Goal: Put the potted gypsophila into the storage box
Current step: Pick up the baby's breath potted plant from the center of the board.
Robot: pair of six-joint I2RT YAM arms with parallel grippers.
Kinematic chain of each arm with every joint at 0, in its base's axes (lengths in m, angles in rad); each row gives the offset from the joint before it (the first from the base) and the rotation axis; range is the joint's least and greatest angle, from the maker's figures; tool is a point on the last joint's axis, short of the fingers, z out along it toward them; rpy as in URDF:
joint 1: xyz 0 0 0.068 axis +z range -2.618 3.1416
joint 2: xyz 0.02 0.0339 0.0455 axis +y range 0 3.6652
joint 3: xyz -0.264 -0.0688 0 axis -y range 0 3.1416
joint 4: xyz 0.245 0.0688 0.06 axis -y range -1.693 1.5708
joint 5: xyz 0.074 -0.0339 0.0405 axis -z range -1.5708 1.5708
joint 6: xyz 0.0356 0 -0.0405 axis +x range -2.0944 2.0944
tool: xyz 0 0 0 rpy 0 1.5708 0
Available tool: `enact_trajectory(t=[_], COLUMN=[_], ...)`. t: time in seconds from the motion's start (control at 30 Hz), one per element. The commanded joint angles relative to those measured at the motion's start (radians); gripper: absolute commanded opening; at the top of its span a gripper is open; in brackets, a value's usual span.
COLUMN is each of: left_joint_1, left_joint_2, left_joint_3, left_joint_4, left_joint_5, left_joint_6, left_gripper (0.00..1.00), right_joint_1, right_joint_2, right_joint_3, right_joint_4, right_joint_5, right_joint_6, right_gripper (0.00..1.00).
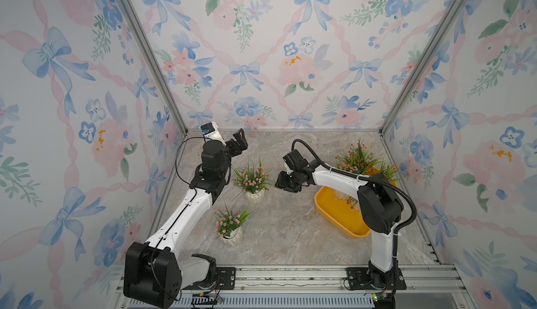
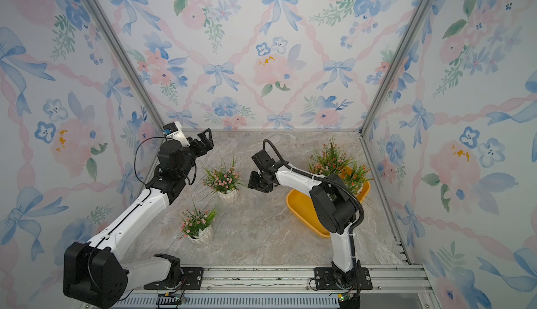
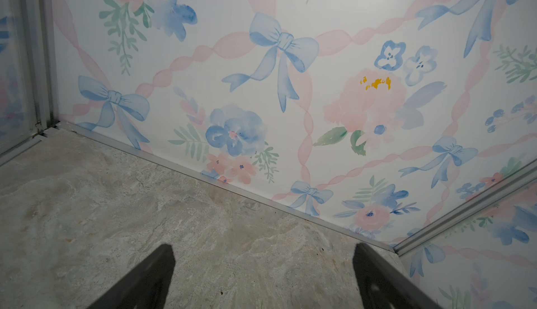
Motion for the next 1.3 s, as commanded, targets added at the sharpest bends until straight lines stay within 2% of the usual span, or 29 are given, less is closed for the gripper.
enact_trajectory(t=[0.0, 0.13, 0.3, 0.43, 0.6, 0.73, 1.0, 1.27], left_joint_1=[0.006, 0.007, 0.008, 0.013, 0.036, 0.048, 0.086, 0.109], left_joint_2=[-0.001, -0.011, 0.000, 0.006, 0.043, 0.074, 0.117, 0.166], left_joint_3=[0.016, -0.006, 0.001, 0.008, 0.043, 0.074, 0.102, 0.114], left_joint_4=[-0.009, -0.009, -0.009, -0.009, -0.009, -0.009, -0.007, 0.021], left_joint_5=[0.006, 0.009, 0.032, 0.035, 0.080, 0.086, 0.105, 0.109], left_joint_6=[-0.029, -0.047, -0.047, -0.048, -0.038, -0.027, -0.001, 0.026], left_gripper=[0.98, 0.98, 0.98, 0.98, 0.98, 0.98, 0.98, 0.98], right_joint_1=[0.003, -0.002, 0.041, 0.073, 0.080, 0.098, 0.127, 0.139], right_joint_2=[-0.059, -0.118, -0.053, 0.000, -0.012, 0.025, 0.082, 0.118], right_joint_3=[-0.130, -0.219, -0.105, 0.014, 0.013, 0.074, 0.148, 0.214], right_joint_4=[0.026, 0.099, 0.162, 0.119, 0.111, 0.021, 0.011, -0.093], right_joint_5=[0.016, 0.001, -0.053, -0.022, 0.001, 0.027, 0.053, 0.091], right_joint_6=[-0.017, -0.019, -0.002, 0.008, 0.016, -0.024, -0.007, -0.044], right_gripper=[0.50, 0.51, 0.51, 0.50, 0.50, 0.49, 0.49, 0.47])
